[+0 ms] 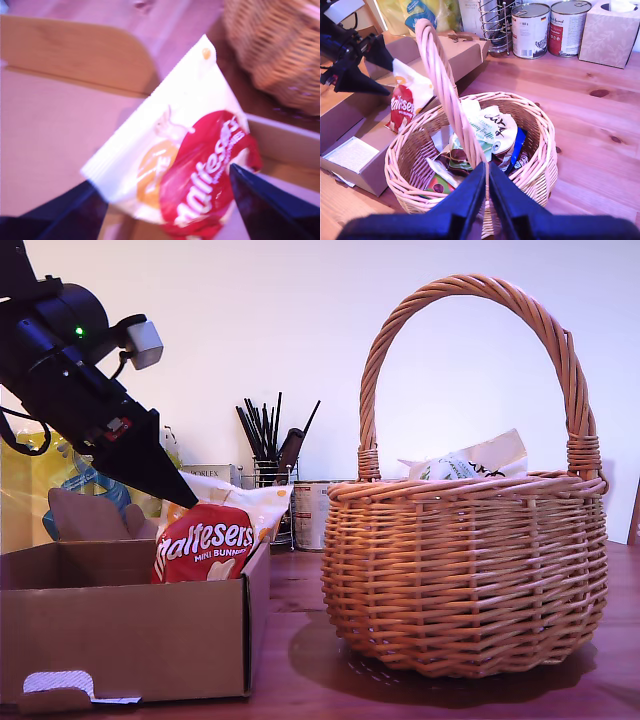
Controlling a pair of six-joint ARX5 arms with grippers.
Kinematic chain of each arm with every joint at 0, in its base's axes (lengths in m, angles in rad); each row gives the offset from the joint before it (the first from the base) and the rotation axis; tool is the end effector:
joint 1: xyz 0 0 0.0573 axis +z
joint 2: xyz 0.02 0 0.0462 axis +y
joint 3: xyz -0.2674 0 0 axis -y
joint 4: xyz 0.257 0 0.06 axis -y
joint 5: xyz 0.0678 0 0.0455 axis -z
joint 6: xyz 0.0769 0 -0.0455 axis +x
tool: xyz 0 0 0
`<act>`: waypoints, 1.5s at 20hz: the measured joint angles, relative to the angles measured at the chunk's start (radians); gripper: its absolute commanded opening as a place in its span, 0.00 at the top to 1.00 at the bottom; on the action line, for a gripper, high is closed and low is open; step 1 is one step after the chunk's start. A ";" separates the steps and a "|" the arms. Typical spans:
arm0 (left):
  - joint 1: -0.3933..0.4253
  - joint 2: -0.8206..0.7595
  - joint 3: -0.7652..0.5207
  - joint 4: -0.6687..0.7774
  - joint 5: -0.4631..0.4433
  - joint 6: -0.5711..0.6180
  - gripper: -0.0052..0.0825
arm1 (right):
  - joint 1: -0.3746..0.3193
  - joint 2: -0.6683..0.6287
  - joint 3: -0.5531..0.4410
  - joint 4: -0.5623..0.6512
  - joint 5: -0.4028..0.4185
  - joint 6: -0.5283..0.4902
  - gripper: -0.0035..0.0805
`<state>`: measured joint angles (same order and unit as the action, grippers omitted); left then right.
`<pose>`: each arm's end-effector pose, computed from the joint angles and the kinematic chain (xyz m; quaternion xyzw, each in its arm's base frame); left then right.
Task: Move the bags of Easter eggs from the cardboard box on the left into the woven basket on the right side.
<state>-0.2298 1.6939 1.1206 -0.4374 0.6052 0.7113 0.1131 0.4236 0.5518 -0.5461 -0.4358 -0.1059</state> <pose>0.3512 -0.1271 0.1689 0.1938 0.3223 -0.4982 0.7812 0.1445 0.0491 0.2500 -0.0166 0.1904 0.2756 0.9421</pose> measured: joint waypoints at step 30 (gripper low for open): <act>-0.206 -0.132 0.030 -0.270 -0.266 -0.093 0.88 | 0.000 0.000 0.000 0.008 -0.001 0.001 0.97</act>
<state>-0.4355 1.5623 1.1503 -0.7071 0.3389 0.6186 0.1131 0.4236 0.5518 -0.5381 -0.4366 -0.1047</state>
